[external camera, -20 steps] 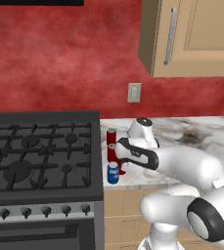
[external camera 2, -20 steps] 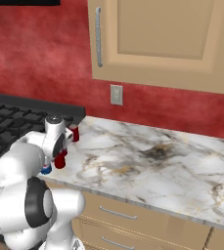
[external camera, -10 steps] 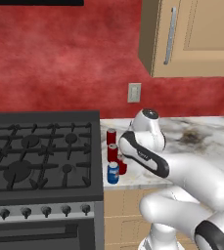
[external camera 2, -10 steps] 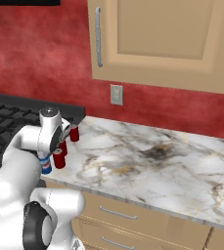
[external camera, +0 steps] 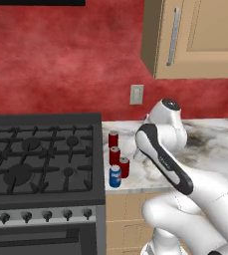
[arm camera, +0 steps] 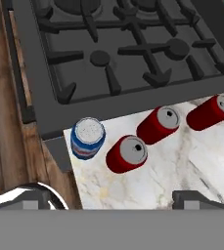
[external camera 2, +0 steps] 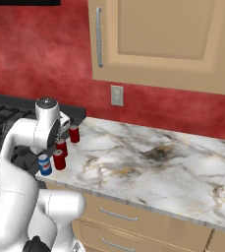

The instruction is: Four empty soda cans are scattered around the kitchen. Gather all the cans and cluster them next to the stove for recycling.

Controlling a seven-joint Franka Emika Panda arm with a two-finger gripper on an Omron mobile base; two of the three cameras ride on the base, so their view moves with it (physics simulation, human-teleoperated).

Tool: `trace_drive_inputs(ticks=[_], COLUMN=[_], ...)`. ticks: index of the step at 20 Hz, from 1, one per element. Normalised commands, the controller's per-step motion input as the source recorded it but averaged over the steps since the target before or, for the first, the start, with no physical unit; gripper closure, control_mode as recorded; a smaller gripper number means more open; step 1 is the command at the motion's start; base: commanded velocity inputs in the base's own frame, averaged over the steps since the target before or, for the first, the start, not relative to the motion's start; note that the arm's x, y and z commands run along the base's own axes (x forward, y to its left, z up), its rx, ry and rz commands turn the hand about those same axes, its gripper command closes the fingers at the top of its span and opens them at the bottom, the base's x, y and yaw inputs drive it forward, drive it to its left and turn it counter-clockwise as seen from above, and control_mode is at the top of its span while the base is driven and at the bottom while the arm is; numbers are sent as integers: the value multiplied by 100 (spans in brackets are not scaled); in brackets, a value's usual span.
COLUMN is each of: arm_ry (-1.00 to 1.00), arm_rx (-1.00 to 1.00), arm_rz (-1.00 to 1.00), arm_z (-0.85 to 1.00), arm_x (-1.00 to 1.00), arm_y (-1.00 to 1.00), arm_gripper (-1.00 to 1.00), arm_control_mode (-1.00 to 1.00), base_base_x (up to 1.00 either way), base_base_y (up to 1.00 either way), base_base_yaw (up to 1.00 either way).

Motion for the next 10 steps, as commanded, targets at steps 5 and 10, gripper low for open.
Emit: trace_drive_inputs(ticks=[5, 10], arm_ry=[0, -3], arm_rx=[12, 8], arm_rz=[-15, -15], arm_z=[45, 44], arm_x=[-80, -90], arm_y=[-39, -19], arm_gripper=[-100, -100], arm_control_mode=[-100, -100], base_base_x=[0, 0], base_base_y=[0, 0], base_base_yaw=[0, 0])
